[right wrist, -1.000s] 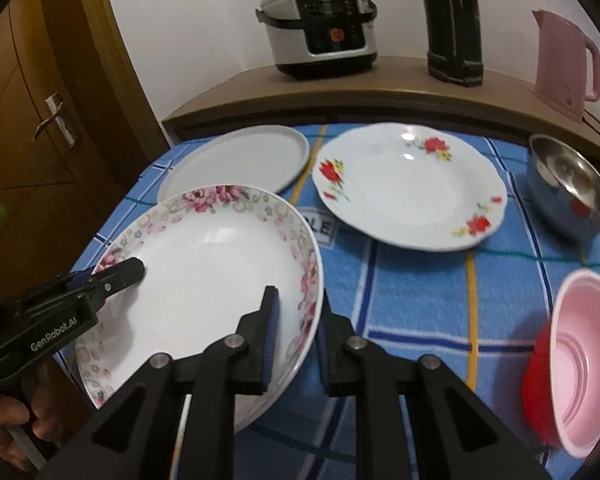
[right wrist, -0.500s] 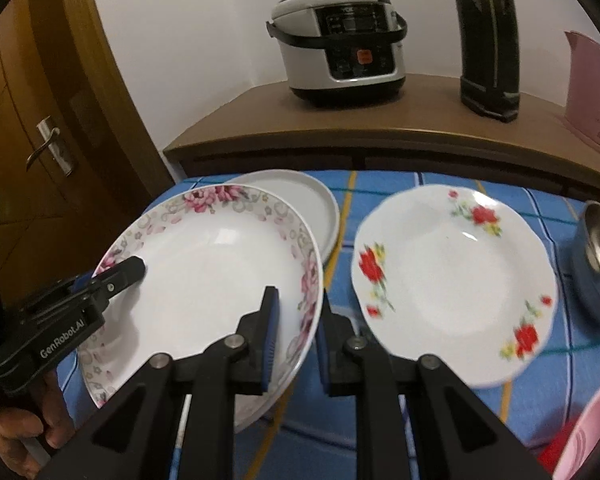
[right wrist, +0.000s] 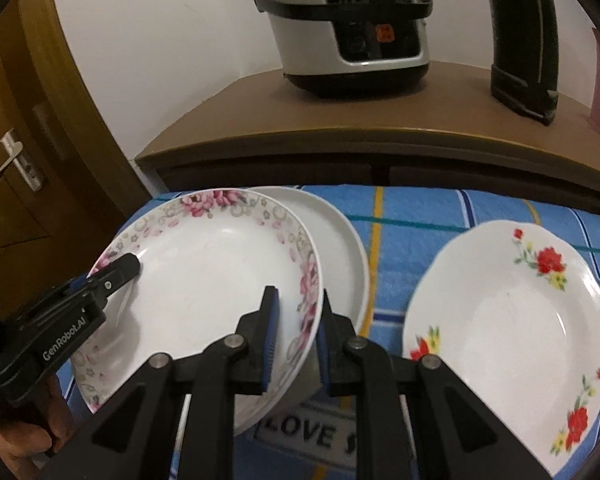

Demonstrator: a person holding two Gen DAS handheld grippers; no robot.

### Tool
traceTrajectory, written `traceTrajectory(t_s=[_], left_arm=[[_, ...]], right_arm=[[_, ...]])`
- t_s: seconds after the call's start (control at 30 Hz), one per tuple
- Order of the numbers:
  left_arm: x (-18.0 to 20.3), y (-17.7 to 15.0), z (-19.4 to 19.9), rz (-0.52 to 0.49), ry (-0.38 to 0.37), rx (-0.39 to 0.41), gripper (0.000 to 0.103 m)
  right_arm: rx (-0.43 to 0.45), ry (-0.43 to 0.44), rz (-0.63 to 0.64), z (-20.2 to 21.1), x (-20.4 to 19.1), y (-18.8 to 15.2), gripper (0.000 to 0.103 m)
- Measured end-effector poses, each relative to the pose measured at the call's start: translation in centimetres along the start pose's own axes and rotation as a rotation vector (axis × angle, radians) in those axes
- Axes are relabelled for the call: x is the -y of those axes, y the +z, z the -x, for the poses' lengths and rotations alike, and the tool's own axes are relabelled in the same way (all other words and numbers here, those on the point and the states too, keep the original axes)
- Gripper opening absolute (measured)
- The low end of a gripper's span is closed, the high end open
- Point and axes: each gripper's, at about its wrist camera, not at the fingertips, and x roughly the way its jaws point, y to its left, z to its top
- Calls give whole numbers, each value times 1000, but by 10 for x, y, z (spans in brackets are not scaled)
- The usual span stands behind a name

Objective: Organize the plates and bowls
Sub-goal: 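Lift the floral plate with both grippers and carry it over the grey plate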

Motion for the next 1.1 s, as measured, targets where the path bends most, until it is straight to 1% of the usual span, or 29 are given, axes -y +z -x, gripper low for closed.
traceTrajectory(t_s=[0.33,0.63,0.8,0.87,1.1], left_arm=[[-1,2,-20,0,26,-18,25],[-4,3,-25,24,28,-29,25],[-4,3,-27,25,44,-42,25],[-5,3,-27,34,33,-40,25],[-4,3,-28,27,44,-42,25]], right_arm=[[-17,-9,6,-22,3,5,18],[6,-27,35,-25,-4,0,18],[7,-33,49,-27,-6,0,21],[4,-27,51,-28,-6,-1,21],[4,-42,64,-29,-8,1,23]])
